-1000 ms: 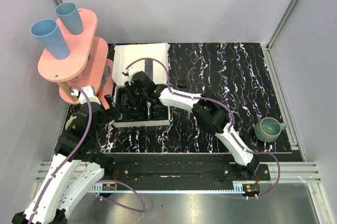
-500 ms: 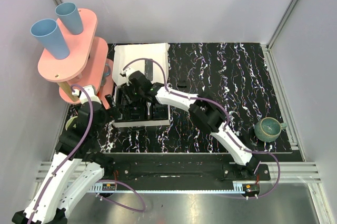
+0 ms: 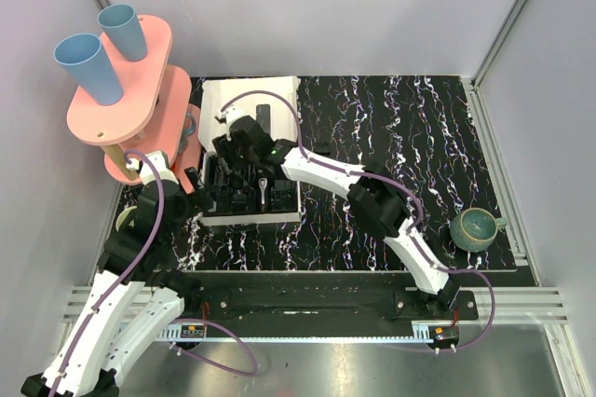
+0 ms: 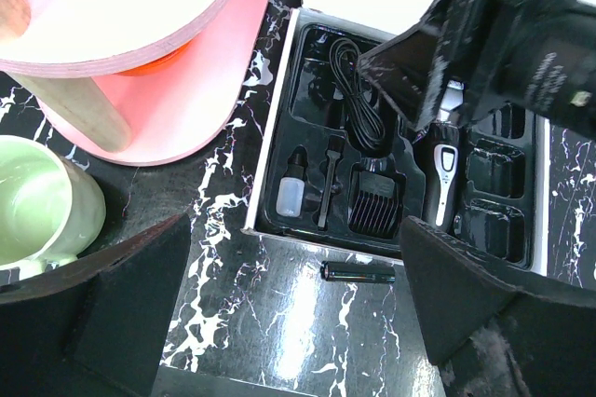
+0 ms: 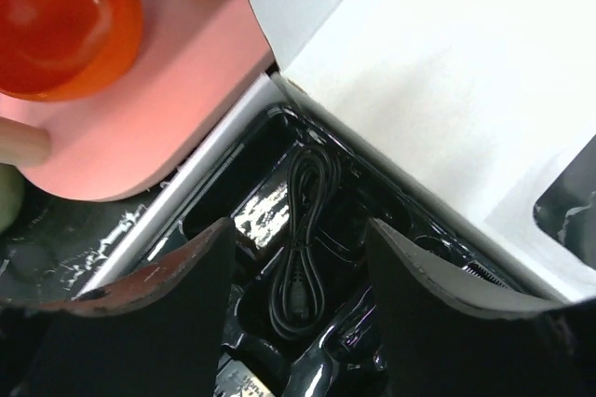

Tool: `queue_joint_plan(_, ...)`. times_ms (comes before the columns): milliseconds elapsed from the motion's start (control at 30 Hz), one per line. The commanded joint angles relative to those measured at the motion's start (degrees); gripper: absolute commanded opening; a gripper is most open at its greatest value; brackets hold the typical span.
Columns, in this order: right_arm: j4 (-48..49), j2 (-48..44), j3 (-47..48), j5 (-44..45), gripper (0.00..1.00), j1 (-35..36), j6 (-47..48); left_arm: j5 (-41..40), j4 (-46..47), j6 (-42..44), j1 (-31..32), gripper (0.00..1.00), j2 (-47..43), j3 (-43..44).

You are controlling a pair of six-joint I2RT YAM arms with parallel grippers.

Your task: Sort the hair-cutting tools

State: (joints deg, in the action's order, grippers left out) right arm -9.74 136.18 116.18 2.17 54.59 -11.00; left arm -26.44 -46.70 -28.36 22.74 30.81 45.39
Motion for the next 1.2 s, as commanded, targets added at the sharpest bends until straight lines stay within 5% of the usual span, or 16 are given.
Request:
queue_joint_plan(0, 2.0, -6.2, -1.0, 2.3, 0.64, 0.1, -1.6, -1.8, 1.6, -0.3, -0.2, 0.99, -0.8, 1.3)
queue_joint_plan(300, -0.5, 1.8, 4.6, 1.2, 0.37, -0.4, -4.7, -1.8, 1.6, -0.3, -0.2, 0.99, -0.5, 1.3)
queue_joint_plan(700, -1.6, 5.7, 5.7, 2.4, 0.32, -0.5, -6.0, -1.7, 1.6, -0.3, -0.2, 0.99, -0.4, 1.3)
queue_joint_plan(800, -1.6, 3.9, 5.4, 2.9, 0.33, -0.5, -5.6, -1.7, 1.6, -0.3, -0.3, 0.99, -0.6, 1.3)
queue_joint_plan(1000, -1.8, -0.3, 5.2, 3.6, 0.59, -0.5, -5.0, -1.5, 1.7, -0.2, -0.2, 0.99, -0.2, 1.3)
queue_joint_plan(1167, -2.5, -6.4, 2.1, 4.3, 0.67, -0.5, -6.0, 0.3, 2.2, 0.2, -0.2, 0.99, 1.0, 1.2)
